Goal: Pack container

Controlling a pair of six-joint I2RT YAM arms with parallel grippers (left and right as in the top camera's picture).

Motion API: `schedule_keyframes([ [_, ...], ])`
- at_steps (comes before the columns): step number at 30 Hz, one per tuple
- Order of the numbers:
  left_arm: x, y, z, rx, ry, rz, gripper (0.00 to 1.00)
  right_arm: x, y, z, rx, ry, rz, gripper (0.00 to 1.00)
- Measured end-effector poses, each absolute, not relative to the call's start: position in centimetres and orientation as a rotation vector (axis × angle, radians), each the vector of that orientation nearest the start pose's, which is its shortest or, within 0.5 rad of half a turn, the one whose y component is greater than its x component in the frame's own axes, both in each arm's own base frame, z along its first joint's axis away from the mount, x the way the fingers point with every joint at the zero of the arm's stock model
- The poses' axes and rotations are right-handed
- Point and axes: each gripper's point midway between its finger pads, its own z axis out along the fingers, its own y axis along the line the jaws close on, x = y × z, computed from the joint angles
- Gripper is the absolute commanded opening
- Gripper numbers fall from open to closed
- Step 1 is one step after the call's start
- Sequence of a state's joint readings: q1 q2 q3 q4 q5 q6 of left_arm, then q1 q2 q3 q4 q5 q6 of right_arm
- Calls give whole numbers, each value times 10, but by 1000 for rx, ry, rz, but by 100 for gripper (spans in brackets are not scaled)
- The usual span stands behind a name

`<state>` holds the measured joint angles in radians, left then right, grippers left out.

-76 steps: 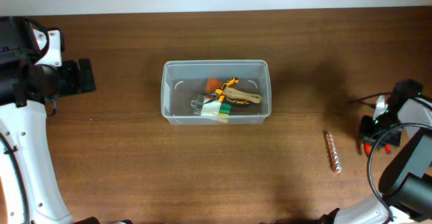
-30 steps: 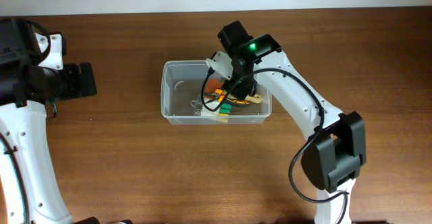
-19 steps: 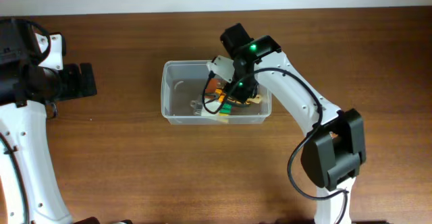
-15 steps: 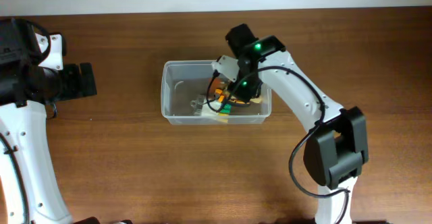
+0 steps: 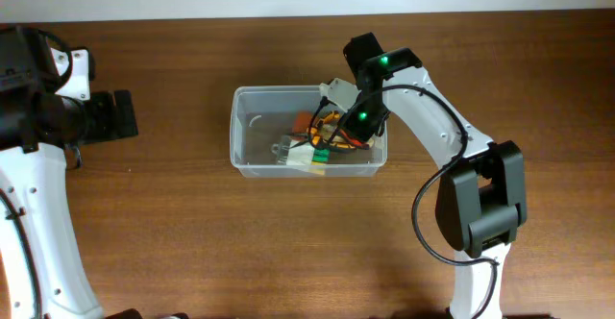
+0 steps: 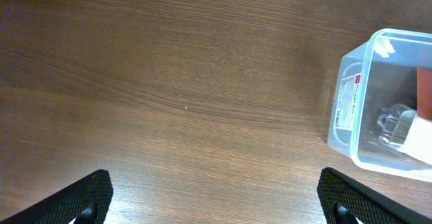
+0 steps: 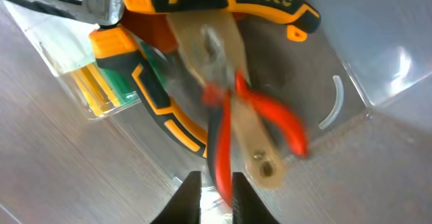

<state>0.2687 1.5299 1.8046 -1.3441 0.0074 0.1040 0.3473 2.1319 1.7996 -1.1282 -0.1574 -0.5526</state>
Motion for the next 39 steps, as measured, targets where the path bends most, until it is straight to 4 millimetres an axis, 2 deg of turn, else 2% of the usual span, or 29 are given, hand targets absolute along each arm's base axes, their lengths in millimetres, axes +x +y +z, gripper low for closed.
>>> schedule_keyframes([
  [5, 335, 91, 286, -215, 2636, 116, 99, 401, 179, 72, -1314, 2699, 262, 27],
  [8, 335, 91, 286, -215, 2637, 116, 99, 400, 183, 74, -1287, 2710, 299, 37],
  [9, 335, 91, 286, -215, 2636, 116, 99, 400, 184, 76, -1270, 2717, 307, 44],
  [10, 335, 91, 286, -215, 2636, 116, 99, 401, 184, 79, -1255, 2722, 313, 57],
  [12, 335, 91, 286, -215, 2636, 116, 99, 408, 188, 94, -1199, 2720, 324, 94],
  [13, 335, 91, 286, -215, 2637, 116, 99, 413, 191, 104, -1168, 2708, 327, 99],
  [15, 335, 91, 286, -215, 2638, 116, 99, 426, 194, 137, -1102, 2669, 323, 99],
  [16, 335, 91, 286, -215, 2638, 115, 99, 430, 196, 146, -1081, 2656, 322, 99],
  [18, 334, 91, 286, -215, 2639, 115, 99, 447, 196, 198, -990, 2568, 312, 99],
  [20, 334, 91, 286, -215, 2639, 115, 99, 457, 189, 238, -904, 2504, 293, 99],
  [22, 334, 91, 286, -215, 2639, 115, 99, 464, 166, 280, -790, 2449, 238, 99],
  [24, 334, 91, 286, -215, 2639, 115, 99, 463, 136, 316, -668, 2416, 170, 99],
  [25, 334, 91, 286, -215, 2639, 115, 99, 459, 113, 336, -589, 2400, 125, 99],
  [28, 334, 91, 286, -215, 2639, 115, 99, 439, 57, 379, -393, 2367, 16, 99],
  [31, 334, 91, 286, -215, 2639, 115, 99, 406, 8, 410, -198, 2347, -58, 99],
  [35, 334, 91, 286, -215, 2639, 115, 99, 371, -38, 438, 7, 2299, -120, 99],
  [39, 334, 91, 286, -215, 2639, 115, 99, 345, -60, 458, 113, 2243, -157, 99],
])
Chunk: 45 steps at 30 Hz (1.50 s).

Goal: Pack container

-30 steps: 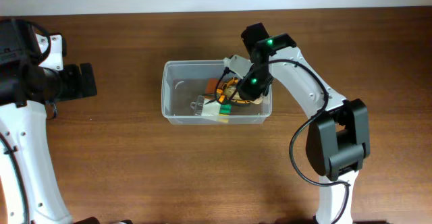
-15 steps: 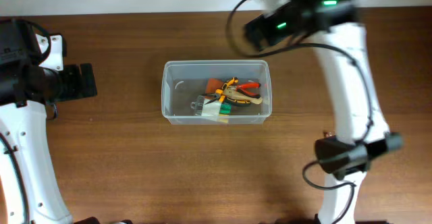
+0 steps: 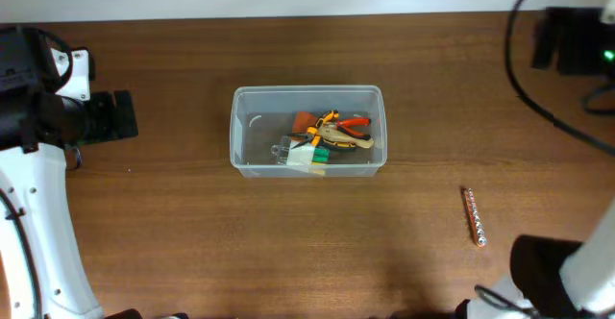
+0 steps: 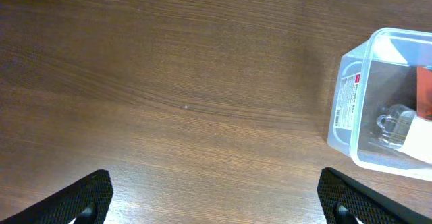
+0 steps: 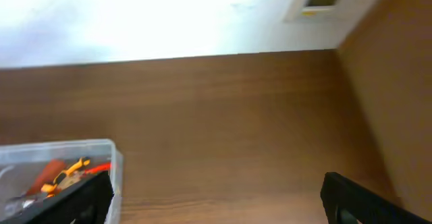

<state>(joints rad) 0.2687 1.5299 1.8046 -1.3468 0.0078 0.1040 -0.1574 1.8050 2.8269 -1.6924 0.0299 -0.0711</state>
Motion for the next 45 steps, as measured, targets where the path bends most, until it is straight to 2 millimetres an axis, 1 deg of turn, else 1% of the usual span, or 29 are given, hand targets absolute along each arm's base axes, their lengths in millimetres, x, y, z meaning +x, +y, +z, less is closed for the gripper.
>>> schedule_keyframes([
  [3, 334, 91, 286, -215, 2639, 115, 99, 327, -62, 467, 140, 2219, -162, 99],
  [5, 334, 91, 286, -215, 2639, 115, 99, 312, -61, 469, 151, 2220, -169, 99],
  [8, 334, 91, 286, -215, 2639, 115, 99, 291, -59, 460, 158, 2257, -176, 99],
  [11, 334, 91, 286, -215, 2639, 115, 99, 276, -58, 437, 167, 2308, -179, 99],
  [13, 334, 91, 286, -215, 2639, 115, 99, 279, -59, 426, 179, 2280, -181, 99],
  [14, 334, 91, 286, -215, 2639, 115, 99, 281, -59, 418, 187, 2263, -178, 99],
  [15, 334, 91, 286, -215, 2638, 115, 99, 287, -59, 408, 189, 2205, -169, 99],
  [17, 334, 91, 286, -215, 2639, 115, 99, 287, -55, 388, 178, 2150, -143, 99],
  [18, 334, 91, 286, -215, 2639, 114, 99, 286, -51, 380, 167, 2108, -123, 99],
  [19, 334, 91, 286, -215, 2638, 115, 99, 281, -46, 369, 151, 2087, -97, 99],
  [22, 334, 91, 286, -215, 2638, 116, 99, 269, -28, 359, 89, 1970, -13, 99],
  [25, 334, 91, 286, -215, 2638, 115, 99, 252, -12, 347, 38, 1931, 60, 99],
  [27, 334, 91, 286, -215, 2638, 115, 99, 242, 0, 337, 2, 1935, 120, 99],
  [28, 334, 91, 286, -215, 2637, 116, 99, 238, 5, 328, -10, 1959, 151, 99],
  [33, 334, 91, 286, -215, 2638, 116, 99, 222, 17, 284, -4, 2124, 246, 99],
  [34, 334, 91, 286, -215, 2637, 116, 99, 219, 18, 279, -1, 2149, 258, 99],
  [41, 334, 91, 286, -215, 2638, 116, 99, 202, 23, 256, 22, 2262, 302, 99],
  [45, 334, 91, 286, -215, 2638, 115, 99, 207, 22, 261, -2, 2232, 285, 99],
])
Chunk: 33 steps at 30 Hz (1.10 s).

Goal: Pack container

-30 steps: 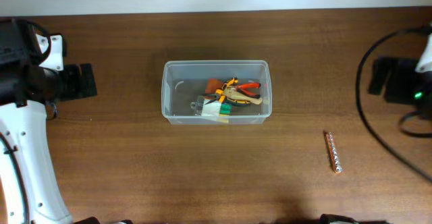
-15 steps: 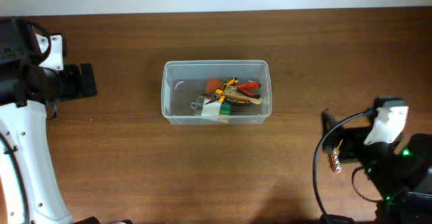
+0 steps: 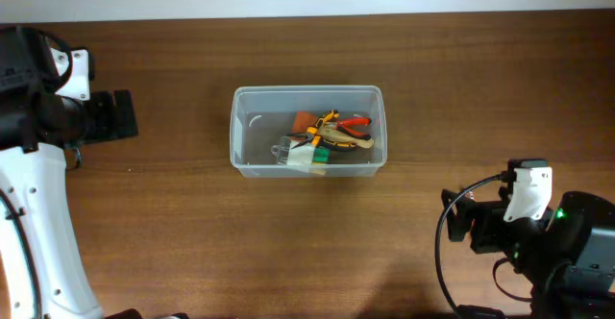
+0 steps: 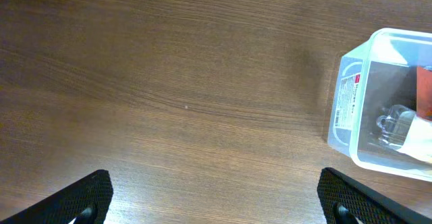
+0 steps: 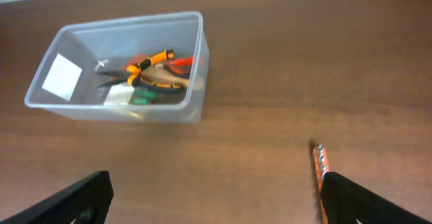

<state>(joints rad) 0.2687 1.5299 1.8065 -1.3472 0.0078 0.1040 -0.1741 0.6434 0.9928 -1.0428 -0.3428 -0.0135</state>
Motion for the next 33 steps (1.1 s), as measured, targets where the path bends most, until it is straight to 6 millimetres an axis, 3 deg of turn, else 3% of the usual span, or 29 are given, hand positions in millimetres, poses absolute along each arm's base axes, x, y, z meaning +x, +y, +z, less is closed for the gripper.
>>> schedule_keyframes([
  [9, 334, 91, 286, -215, 2638, 116, 99, 215, 21, 272, -102, 2171, 225, 99],
  [15, 334, 91, 286, -215, 2637, 116, 99, 234, 19, 286, -146, 2036, 180, 99],
  [18, 334, 91, 286, -215, 2637, 115, 99, 247, 23, 298, -206, 1825, 127, 98],
  [22, 334, 91, 286, -215, 2638, 116, 99, 248, 34, 301, -255, 1572, 84, 99],
  [33, 334, 91, 286, -215, 2637, 115, 99, 242, 27, 266, -211, 1346, 13, 98],
])
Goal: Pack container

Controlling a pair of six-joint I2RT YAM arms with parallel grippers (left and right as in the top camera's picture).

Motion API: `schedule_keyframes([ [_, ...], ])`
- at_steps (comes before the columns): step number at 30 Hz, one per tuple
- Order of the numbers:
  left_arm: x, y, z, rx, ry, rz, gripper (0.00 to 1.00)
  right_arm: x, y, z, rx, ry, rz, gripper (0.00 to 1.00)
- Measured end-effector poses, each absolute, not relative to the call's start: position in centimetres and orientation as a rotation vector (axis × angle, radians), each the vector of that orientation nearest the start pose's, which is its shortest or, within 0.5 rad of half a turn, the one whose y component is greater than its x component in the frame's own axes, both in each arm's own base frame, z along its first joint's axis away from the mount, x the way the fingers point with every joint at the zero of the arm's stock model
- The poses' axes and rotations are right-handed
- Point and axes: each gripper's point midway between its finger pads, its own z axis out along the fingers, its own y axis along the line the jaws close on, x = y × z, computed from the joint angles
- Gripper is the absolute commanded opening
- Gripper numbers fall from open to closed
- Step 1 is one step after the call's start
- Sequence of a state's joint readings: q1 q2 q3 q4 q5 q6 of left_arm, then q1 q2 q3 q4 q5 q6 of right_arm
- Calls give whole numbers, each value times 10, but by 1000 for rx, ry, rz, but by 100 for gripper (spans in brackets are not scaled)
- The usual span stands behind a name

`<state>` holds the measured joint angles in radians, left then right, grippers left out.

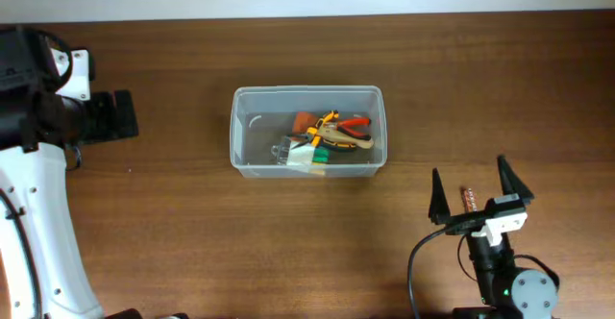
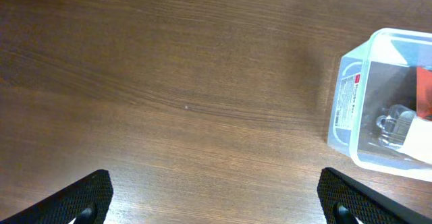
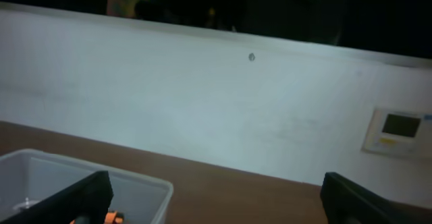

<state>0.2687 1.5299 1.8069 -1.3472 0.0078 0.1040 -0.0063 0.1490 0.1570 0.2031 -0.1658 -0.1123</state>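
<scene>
A clear plastic container [image 1: 252,132] stands mid-table, holding orange-and-black pliers [image 1: 330,122], red-handled pliers [image 1: 356,123] and a white-and-green pack [image 1: 311,156]. At the front right a reddish-brown rod [image 1: 469,201] lies on the table. My right gripper [image 1: 470,191] is open, one finger either side of the rod's visible end; the rest is hidden under the arm. The right wrist view looks level at the wall, with the container's rim [image 3: 94,173] low left. My left gripper [image 1: 123,115] is open and empty at the far left, with the container [image 2: 351,109] to its right.
The wooden table [image 1: 192,233] runs to a white wall [image 3: 202,102] at the back. A small wall panel [image 3: 398,131] shows at the right. The left arm's white link [image 1: 38,223] runs down the left edge.
My right gripper was at the front right looking down on the container and rod. Now its view is level with the wall and its open fingers straddle the rod. The left arm has not moved.
First my right gripper was inside the container, fingers close together over the red-handled pliers. Then the pliers lay in the box and the arm was away at the far right, the rod showing on the table. Then it was at the front right, and now stands at the rod.
</scene>
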Motion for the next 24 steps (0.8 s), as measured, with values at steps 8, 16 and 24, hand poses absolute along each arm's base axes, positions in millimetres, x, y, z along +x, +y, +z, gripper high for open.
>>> schedule_keyframes([
  [8, 334, 91, 286, -215, 2637, 115, 99, 234, 24, 260, -194, 1299, -6, 99],
  [16, 334, 91, 286, -215, 2637, 115, 99, 238, 23, 237, -191, 1332, -5, 99],
  [24, 334, 91, 286, -215, 2637, 115, 99, 245, 22, 198, -190, 1473, 7, 99],
])
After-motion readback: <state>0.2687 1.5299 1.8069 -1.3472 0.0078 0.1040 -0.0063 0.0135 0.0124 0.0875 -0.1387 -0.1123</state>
